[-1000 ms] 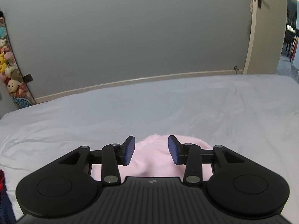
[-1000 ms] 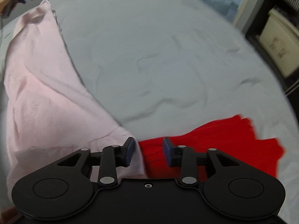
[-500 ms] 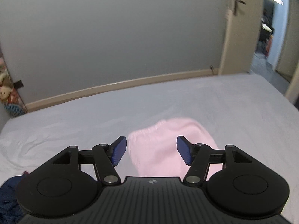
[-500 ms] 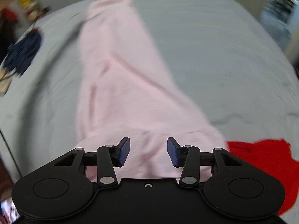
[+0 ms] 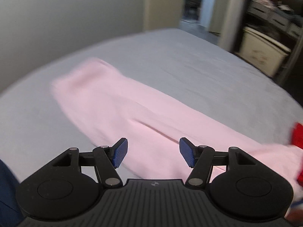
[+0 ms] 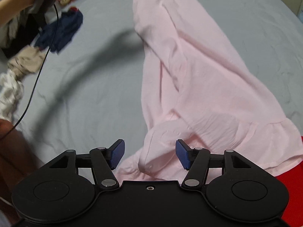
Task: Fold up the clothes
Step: 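Move both grippers to the ruffled hem of the folded pants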
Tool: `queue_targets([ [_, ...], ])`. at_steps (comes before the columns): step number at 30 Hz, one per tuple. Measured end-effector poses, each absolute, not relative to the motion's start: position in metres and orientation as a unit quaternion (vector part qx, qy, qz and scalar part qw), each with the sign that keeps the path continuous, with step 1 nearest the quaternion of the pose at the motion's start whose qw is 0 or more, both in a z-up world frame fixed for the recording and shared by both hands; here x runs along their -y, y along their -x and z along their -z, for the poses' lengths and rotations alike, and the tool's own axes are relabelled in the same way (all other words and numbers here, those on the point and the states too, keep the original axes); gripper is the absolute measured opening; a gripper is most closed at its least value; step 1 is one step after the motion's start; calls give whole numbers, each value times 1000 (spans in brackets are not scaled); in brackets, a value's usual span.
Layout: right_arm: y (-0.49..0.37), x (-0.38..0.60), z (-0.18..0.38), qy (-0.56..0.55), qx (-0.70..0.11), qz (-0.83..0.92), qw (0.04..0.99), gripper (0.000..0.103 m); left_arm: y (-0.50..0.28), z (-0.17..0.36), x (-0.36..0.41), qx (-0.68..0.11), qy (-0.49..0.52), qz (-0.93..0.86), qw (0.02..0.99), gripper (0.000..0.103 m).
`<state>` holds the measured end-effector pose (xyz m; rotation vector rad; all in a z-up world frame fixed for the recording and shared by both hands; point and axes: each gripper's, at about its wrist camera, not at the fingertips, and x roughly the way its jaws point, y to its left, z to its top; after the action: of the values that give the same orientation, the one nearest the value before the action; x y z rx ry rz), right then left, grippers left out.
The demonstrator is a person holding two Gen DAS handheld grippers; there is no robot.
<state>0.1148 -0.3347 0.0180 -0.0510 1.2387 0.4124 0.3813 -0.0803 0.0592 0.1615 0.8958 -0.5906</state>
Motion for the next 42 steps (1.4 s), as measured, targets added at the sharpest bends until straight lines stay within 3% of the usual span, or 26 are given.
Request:
queue_targets([
  [2, -113, 333, -12, 25, -577, -181, 796, 41, -358, -45, 93, -434, -67, 303, 846, 59],
  [4, -113, 333, -10, 23, -577, -174, 798, 9, -344, -32, 101, -441, -64, 318, 837, 59],
  [7, -104, 339, -21, 16, -563, -178, 807, 2, -336, -24, 110, -431, -73, 316, 842, 59],
  [15, -80, 368, -48, -105, -580, -235, 773, 1, -317, -3, 123, -451, -24, 269, 851, 59],
  [23, -71, 382, -44, -156, -603, -247, 743, 3, -313, 22, 140, -467, -66, 238, 849, 59],
  [29, -70, 398, -48, -162, -597, -253, 744, 14, -309, 54, 156, -507, -115, 216, 827, 58],
  [31, -72, 411, -54, -157, -590, -244, 754, 33, -299, 59, 153, -509, -122, 213, 825, 58],
  [33, -76, 428, -63, -140, -579, -229, 770, 41, -288, 57, 146, -505, -114, 210, 830, 58],
  [42, -124, 474, -68, -57, -560, -170, 809, 49, -230, 34, 99, -535, 36, 200, 820, 58],
])
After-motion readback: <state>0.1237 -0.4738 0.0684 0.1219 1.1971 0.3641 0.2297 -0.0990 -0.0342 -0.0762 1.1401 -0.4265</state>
